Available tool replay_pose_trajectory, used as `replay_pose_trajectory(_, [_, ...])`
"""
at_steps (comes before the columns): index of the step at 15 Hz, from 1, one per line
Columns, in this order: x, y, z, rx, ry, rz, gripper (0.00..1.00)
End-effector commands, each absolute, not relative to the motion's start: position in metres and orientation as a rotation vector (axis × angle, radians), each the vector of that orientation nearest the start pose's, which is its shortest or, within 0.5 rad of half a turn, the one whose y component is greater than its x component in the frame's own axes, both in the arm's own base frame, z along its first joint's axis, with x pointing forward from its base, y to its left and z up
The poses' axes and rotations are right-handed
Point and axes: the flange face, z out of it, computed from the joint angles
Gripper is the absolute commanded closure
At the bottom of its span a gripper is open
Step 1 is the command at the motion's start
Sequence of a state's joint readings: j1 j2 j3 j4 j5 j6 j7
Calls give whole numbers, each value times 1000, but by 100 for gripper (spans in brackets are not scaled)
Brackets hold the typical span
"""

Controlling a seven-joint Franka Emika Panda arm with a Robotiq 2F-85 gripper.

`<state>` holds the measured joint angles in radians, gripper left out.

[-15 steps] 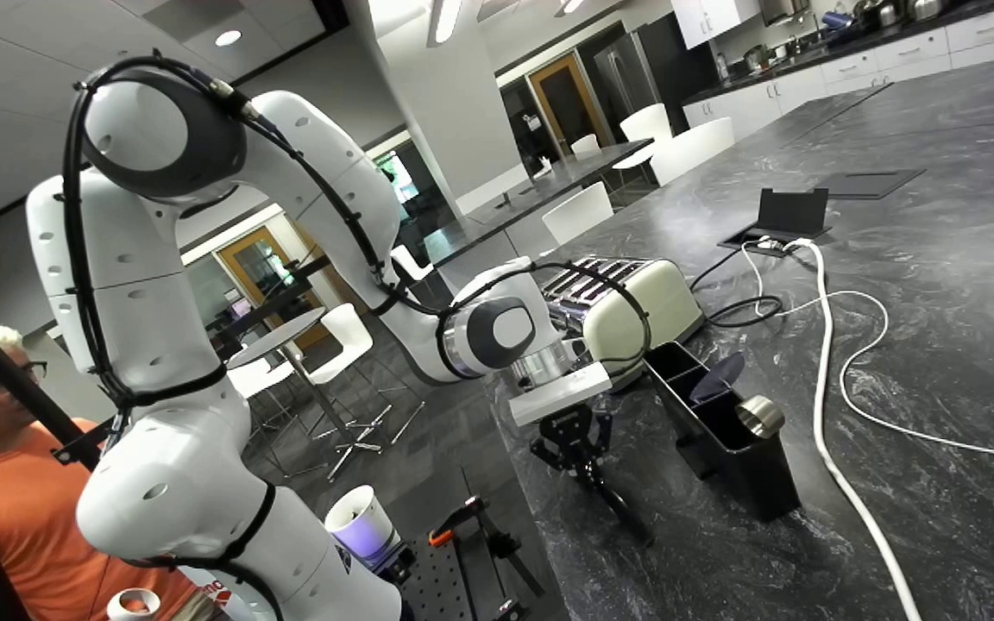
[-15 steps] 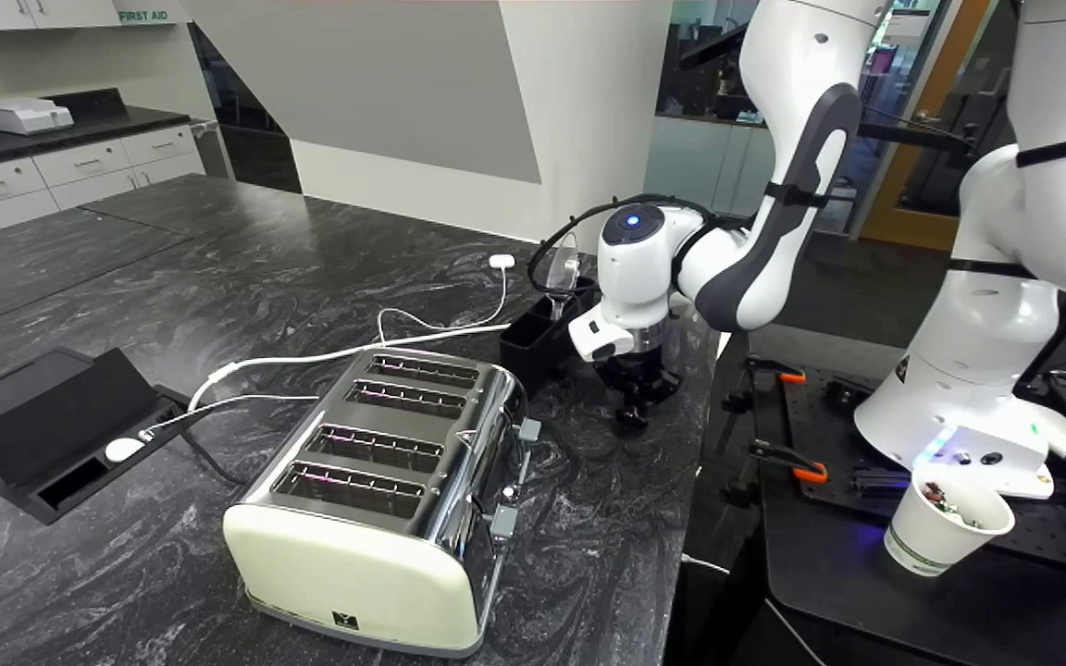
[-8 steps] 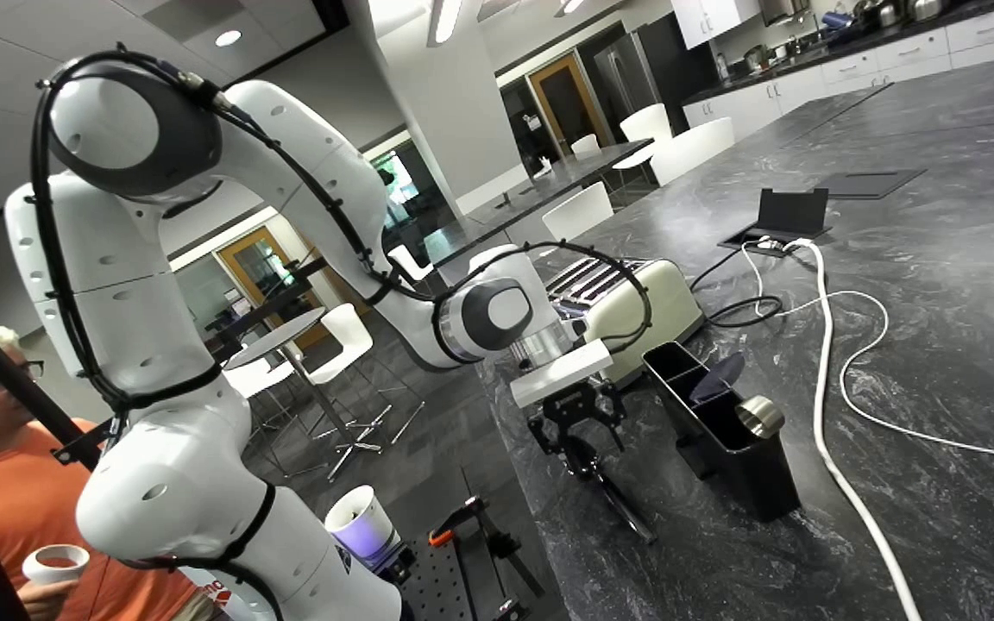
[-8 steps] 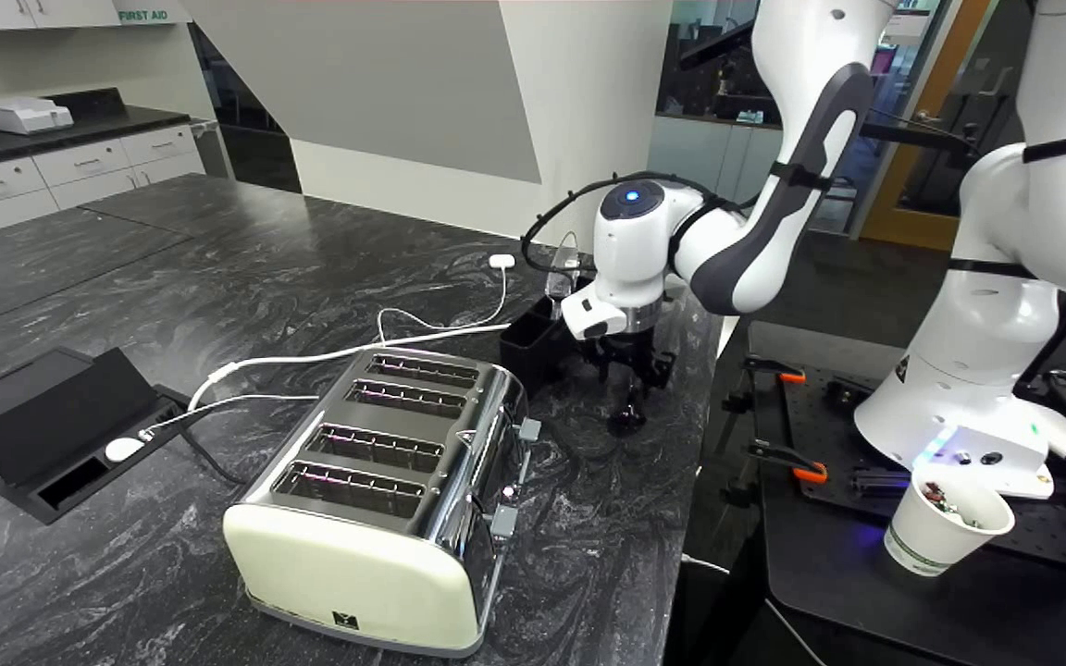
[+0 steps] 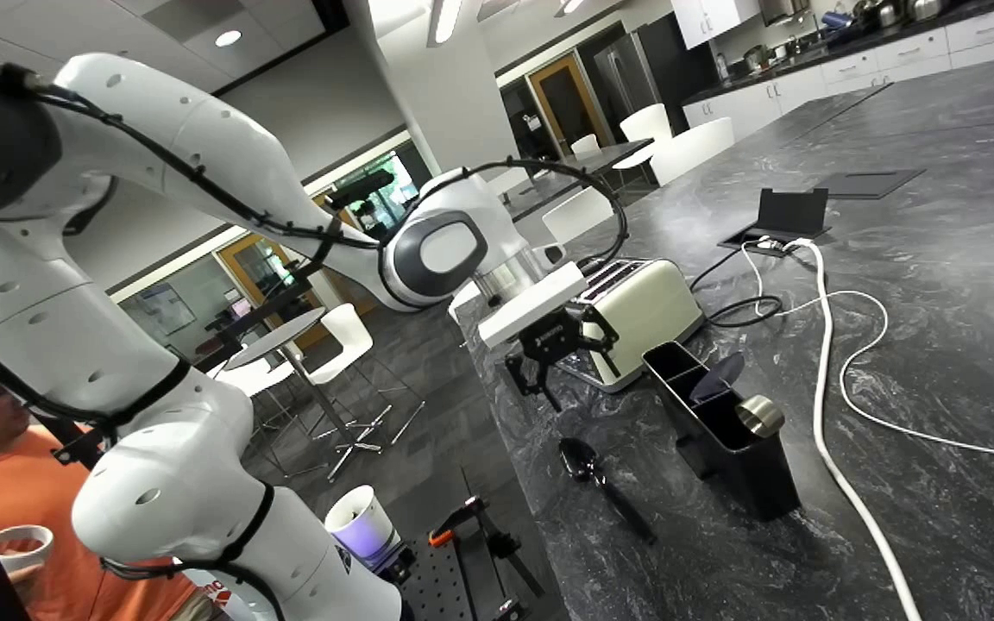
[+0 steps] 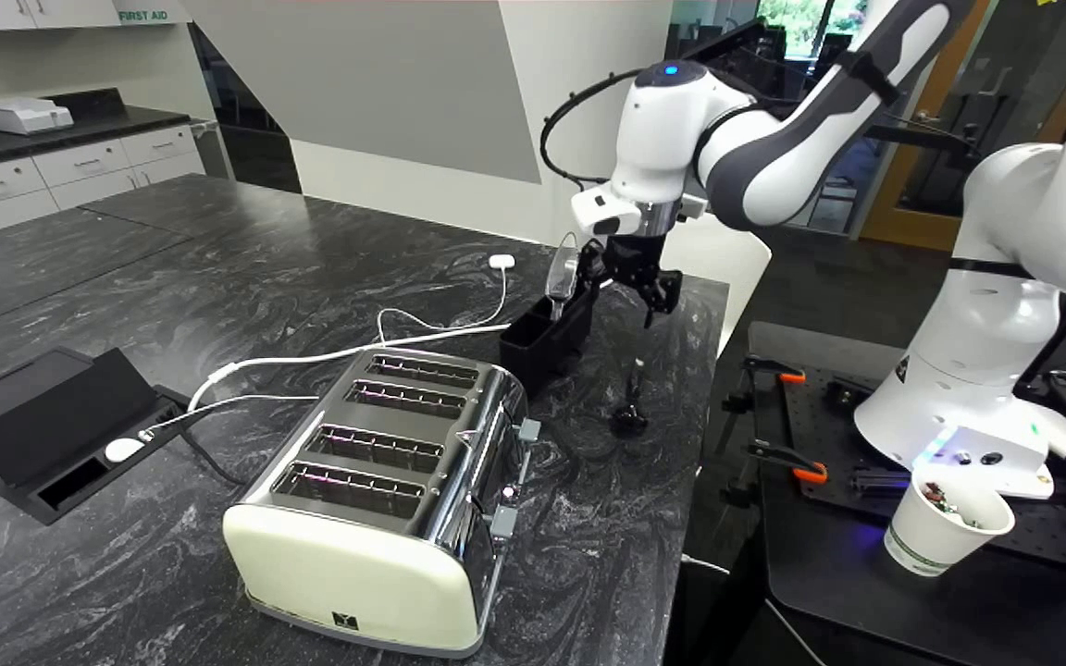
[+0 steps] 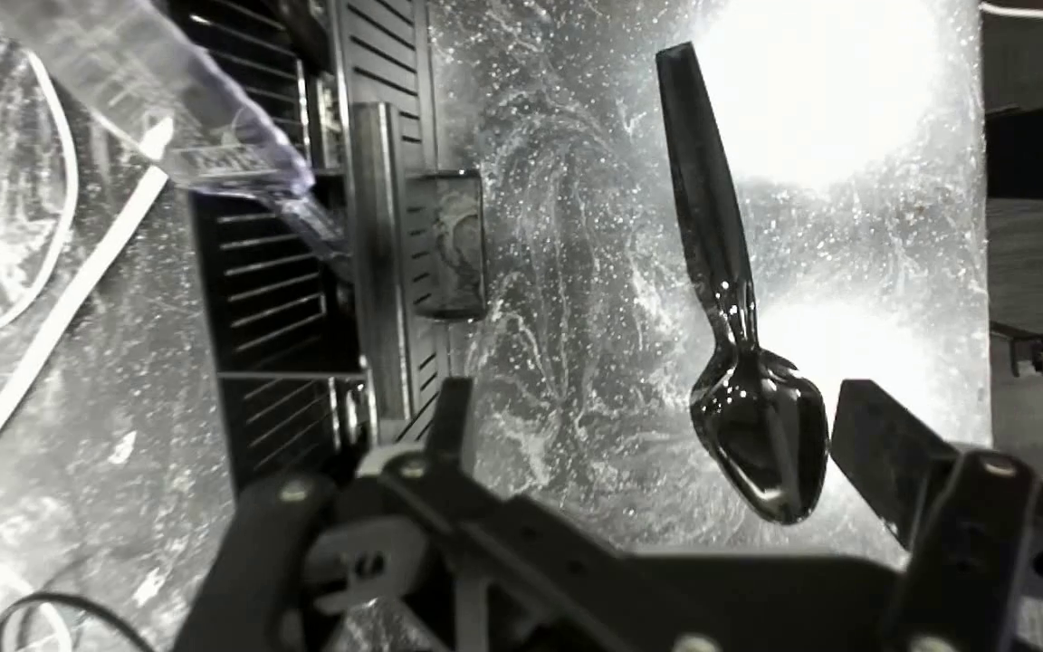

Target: Take the black spoon out of the utensil holder and put it on the counter

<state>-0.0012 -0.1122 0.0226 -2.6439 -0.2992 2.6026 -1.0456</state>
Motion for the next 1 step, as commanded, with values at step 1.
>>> replay_pose_trajectory(1, [418, 5, 337, -2605, -2032, -91, 0])
